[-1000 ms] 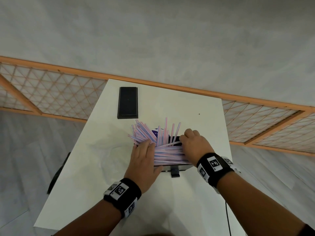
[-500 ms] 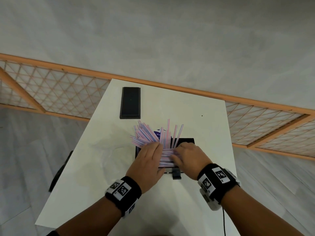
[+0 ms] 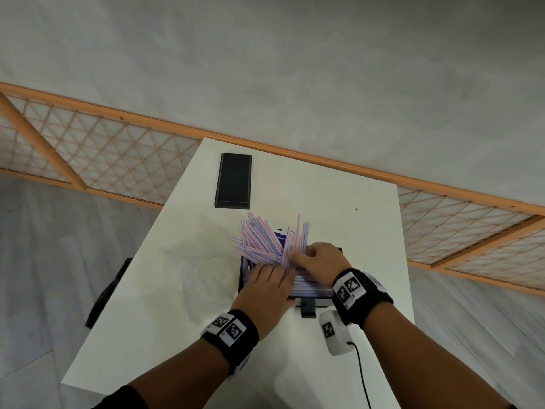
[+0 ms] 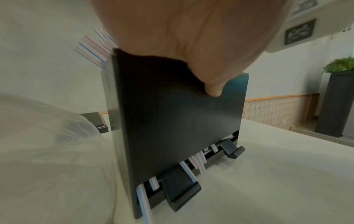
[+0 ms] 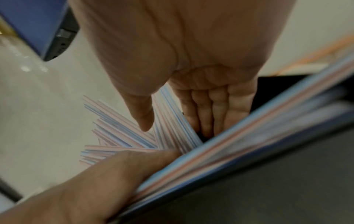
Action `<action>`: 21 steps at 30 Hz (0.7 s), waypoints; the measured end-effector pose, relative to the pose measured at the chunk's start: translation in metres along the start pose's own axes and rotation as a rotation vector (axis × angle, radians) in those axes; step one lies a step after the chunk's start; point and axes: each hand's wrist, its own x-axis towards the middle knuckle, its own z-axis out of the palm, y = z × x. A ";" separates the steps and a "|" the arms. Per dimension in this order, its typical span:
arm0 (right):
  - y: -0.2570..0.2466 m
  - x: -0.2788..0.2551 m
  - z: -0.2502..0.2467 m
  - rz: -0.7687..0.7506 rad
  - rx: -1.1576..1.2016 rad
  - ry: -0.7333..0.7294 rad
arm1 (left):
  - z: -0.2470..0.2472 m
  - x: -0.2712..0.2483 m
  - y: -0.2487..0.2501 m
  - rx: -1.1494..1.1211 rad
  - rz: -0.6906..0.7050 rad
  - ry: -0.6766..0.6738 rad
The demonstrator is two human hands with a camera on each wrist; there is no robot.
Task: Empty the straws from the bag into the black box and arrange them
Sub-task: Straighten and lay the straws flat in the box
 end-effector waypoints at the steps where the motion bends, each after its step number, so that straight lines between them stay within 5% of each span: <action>1: -0.002 0.003 0.005 0.015 0.032 -0.010 | 0.001 0.000 -0.001 0.007 0.007 -0.006; 14: -0.002 0.006 0.032 -0.071 0.229 -0.014 | 0.005 0.002 -0.005 -0.042 0.053 0.027; 21: -0.015 0.002 0.036 0.043 0.274 0.030 | 0.003 0.001 -0.010 -0.055 0.083 0.008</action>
